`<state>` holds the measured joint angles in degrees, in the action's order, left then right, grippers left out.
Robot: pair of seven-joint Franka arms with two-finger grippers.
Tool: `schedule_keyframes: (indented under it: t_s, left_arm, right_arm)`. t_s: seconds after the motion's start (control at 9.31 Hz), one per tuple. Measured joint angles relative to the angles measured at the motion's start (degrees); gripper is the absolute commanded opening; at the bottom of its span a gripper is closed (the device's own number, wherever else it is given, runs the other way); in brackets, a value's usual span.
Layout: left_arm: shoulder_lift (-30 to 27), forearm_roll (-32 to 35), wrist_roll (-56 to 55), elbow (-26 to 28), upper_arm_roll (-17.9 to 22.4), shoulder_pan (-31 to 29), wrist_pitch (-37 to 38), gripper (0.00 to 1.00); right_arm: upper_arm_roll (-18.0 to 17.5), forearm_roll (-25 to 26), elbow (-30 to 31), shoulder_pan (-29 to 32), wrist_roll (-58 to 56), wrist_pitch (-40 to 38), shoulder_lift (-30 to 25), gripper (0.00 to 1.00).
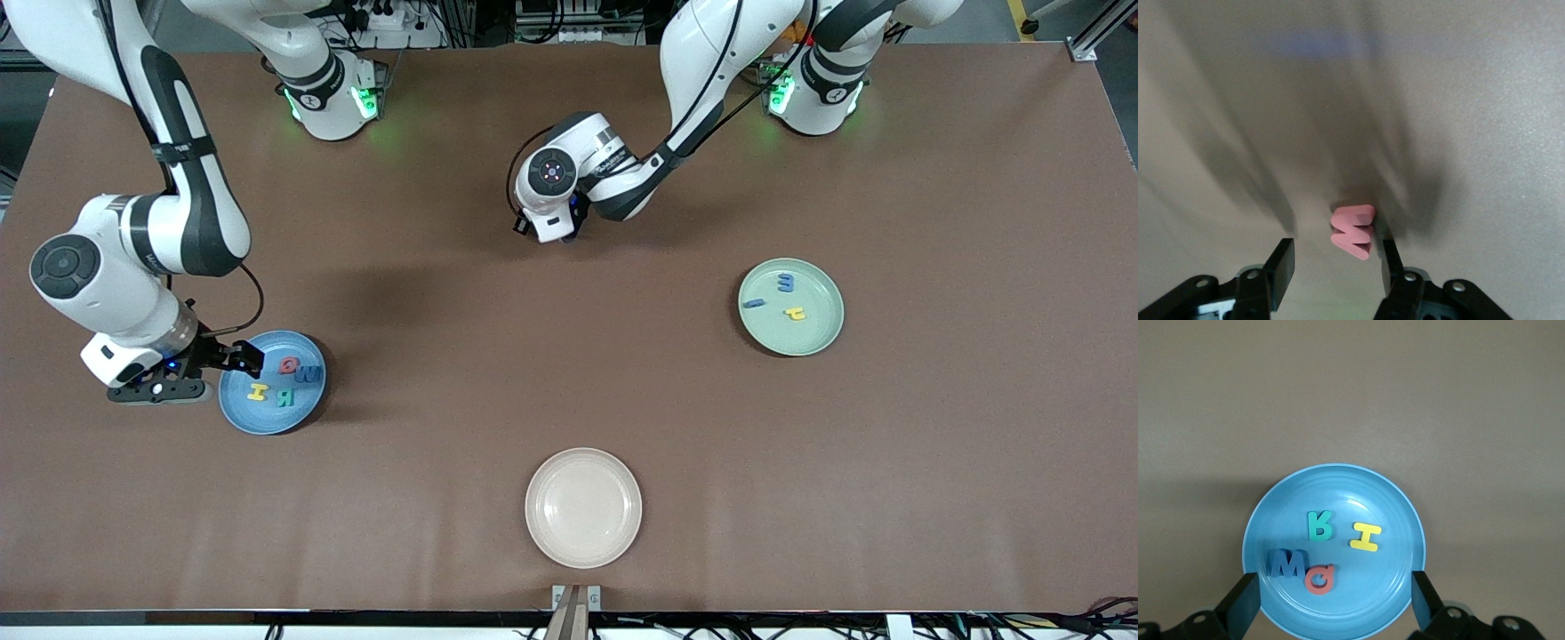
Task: Sort uppercase to blue plate, lowercase to green plate
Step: 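Grasp the pink w with the left gripper while the right gripper withdraws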
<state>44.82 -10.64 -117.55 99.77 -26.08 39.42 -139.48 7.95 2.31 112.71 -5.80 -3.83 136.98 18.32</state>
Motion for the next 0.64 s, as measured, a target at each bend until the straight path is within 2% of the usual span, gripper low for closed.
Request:
schedule_keyframes:
  t_s: [0.64]
  left_arm:
    - [-0.6, 3.7, 0.0, 2.2, -0.8, -0.4, -3.8, 0.58]
  right_arm:
    - [-0.3, 0.0, 0.0, 0.0, 0.0, -0.1, -0.3, 1.00]
